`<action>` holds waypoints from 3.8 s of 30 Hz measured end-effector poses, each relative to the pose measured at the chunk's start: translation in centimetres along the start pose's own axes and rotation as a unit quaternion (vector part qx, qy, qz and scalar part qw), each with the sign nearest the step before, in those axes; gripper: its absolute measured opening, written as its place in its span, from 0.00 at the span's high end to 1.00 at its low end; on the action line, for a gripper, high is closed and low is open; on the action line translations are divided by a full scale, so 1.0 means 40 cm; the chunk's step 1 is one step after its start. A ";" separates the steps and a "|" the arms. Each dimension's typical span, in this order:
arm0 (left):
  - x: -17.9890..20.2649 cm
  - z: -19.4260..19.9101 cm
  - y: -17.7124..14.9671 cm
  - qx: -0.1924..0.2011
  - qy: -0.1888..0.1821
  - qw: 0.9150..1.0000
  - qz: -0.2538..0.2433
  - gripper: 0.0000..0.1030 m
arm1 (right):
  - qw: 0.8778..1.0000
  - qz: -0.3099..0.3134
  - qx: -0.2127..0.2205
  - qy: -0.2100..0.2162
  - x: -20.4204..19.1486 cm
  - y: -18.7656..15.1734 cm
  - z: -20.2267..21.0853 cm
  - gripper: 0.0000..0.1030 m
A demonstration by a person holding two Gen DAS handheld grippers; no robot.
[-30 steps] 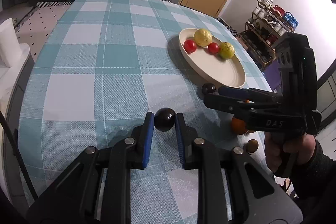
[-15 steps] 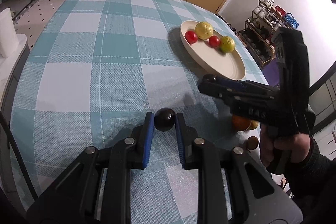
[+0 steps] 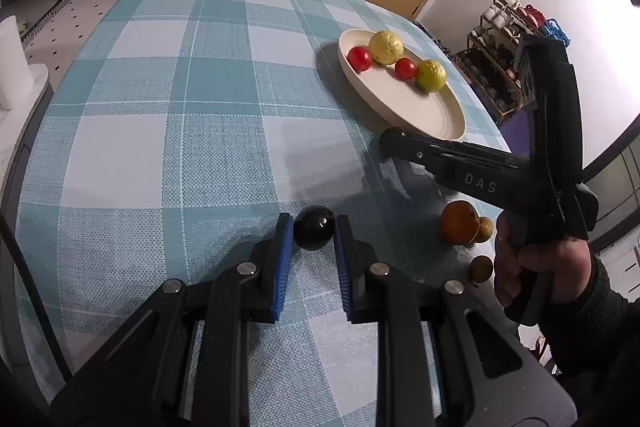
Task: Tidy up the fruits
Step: 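Close the right gripper on the other dark plum while the left gripper holds its plum, then carry both dark plums onto the cream plate and open both grippers, then lift both open grippers away from the plate toward the brown fruits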
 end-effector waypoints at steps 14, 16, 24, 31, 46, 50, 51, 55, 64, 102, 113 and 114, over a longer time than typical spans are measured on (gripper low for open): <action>0.037 0.018 0.045 0.013 -0.003 1.000 -0.004 0.83 | 0.997 -0.006 0.052 0.063 -0.016 0.001 0.110 0.76; 0.054 0.015 0.067 0.016 -0.007 1.000 -0.008 0.83 | 0.996 -0.015 0.061 0.066 0.001 0.007 0.133 0.76; 0.141 -0.033 0.176 0.022 -0.020 0.999 -0.035 0.83 | 0.992 -0.047 0.093 0.067 0.112 0.043 0.202 0.76; 0.209 -0.121 0.281 0.018 -0.037 0.998 -0.044 0.83 | 0.991 -0.060 0.107 0.059 0.211 0.083 0.213 0.76; 0.220 -0.328 0.426 -0.007 -0.042 0.999 -0.032 0.83 | 0.989 -0.078 0.086 0.094 0.277 0.171 0.082 0.76; 0.208 -0.359 0.447 -0.009 -0.044 0.999 -0.027 0.83 | 0.990 -0.076 0.078 0.095 0.279 0.181 0.053 0.75; 0.204 -0.365 0.453 -0.009 -0.046 0.999 -0.025 0.83 | 0.990 -0.076 0.077 0.093 0.281 0.184 0.047 0.75; 0.196 -0.380 0.472 -0.005 -0.058 0.998 -0.019 0.83 | 0.989 -0.088 0.075 0.097 0.292 0.196 0.029 0.75; 0.208 -0.359 0.481 0.007 -0.065 0.998 -0.023 0.82 | 0.987 -0.085 0.103 0.095 0.293 0.200 0.057 0.54; 0.317 -0.051 0.230 0.099 0.090 0.989 -0.062 0.03 | 0.973 -0.049 0.223 0.045 0.262 0.025 0.348 0.03; 0.325 -0.025 0.186 0.099 0.083 0.990 -0.062 0.01 | 0.970 -0.026 0.238 0.041 0.233 -0.013 0.395 0.00; 0.328 -0.024 0.180 0.097 0.082 0.990 -0.064 0.01 | 0.970 -0.025 0.239 0.040 0.231 -0.017 0.397 0.00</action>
Point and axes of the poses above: each gripper's, at about its wrist camera, not at the fingertips, and z roughly against the way its jaws point, x to its right, y to its top, the point moved 4 cm from there along -z, roughly the way its jaws point, and after that the axes turned 6 degrees about -y, right-handed, at the moved point
